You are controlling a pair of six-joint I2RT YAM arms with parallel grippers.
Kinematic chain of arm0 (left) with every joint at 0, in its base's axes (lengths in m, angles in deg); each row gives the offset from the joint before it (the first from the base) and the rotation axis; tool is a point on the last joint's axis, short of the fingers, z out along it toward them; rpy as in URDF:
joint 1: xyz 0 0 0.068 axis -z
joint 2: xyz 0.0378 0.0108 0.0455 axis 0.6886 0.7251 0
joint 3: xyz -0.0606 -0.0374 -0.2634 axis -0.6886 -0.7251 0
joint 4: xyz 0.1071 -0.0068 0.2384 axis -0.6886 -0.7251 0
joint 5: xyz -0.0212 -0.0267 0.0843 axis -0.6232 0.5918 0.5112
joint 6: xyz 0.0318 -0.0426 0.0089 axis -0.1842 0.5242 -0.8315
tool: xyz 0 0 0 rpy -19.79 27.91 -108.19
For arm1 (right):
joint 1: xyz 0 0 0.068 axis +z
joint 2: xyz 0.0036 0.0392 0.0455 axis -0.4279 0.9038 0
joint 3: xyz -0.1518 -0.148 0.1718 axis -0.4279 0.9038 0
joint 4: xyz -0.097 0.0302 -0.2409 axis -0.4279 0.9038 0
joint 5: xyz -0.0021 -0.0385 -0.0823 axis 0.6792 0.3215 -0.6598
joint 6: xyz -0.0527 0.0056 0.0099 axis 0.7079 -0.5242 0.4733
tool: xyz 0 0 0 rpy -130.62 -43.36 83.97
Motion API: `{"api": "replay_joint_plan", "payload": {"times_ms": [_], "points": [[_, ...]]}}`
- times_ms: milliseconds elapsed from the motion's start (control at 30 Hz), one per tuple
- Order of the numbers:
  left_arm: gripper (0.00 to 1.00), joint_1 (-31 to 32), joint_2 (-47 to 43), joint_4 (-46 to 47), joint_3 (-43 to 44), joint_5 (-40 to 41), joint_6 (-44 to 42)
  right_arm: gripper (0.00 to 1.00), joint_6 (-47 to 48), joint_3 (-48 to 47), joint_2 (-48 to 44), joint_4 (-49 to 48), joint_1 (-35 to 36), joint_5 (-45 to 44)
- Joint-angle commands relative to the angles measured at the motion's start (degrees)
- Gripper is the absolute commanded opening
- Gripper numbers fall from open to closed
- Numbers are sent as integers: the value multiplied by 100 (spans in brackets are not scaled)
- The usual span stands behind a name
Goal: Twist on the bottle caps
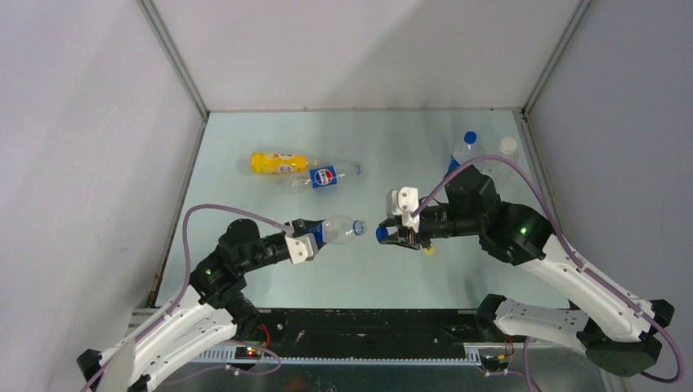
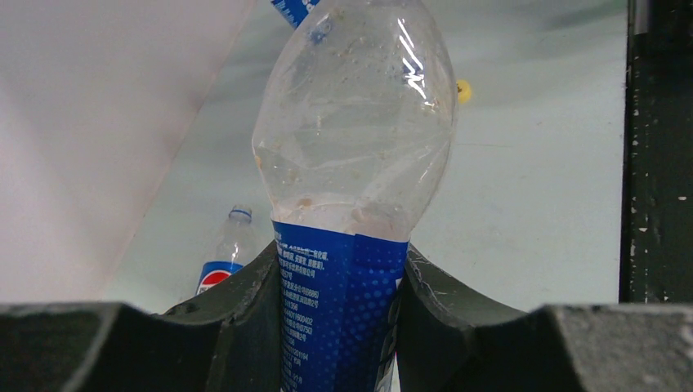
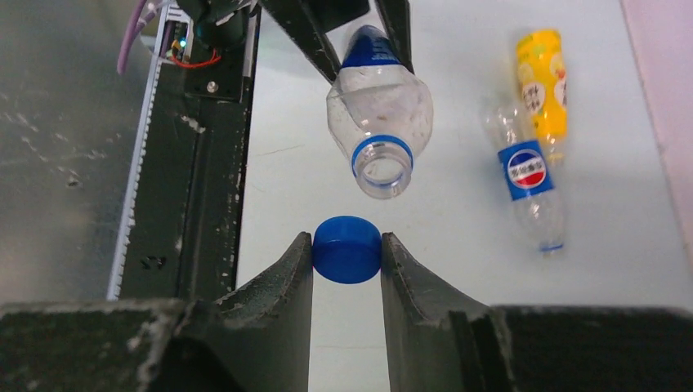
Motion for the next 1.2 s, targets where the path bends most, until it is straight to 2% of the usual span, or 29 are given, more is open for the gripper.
{"api": "replay_joint_plan", "payload": {"times_ms": [0,300,533,733,967,1167], "points": [[23,25,105,-93,332,-481,-175,0,1209,-158,-70,-179,294,159],[20,29,230,-428,573,-791,-247,0,1968,-78,15,-309,619,-227],[11,25,350,-645,767,-884,-198,0,2754,253,-66,-486,896,-534],[7,25,446,-711,874,-1009,-135,0,3176,360,-36,-337,992,-428],[2,28,717,-1389,1217,-1369,-351,0,3400,447,-36,-402,1056,-473],[0,24,784,-1539,1380,-1619,-472,0,3636,554,-35,-283,1090,-242]]}}
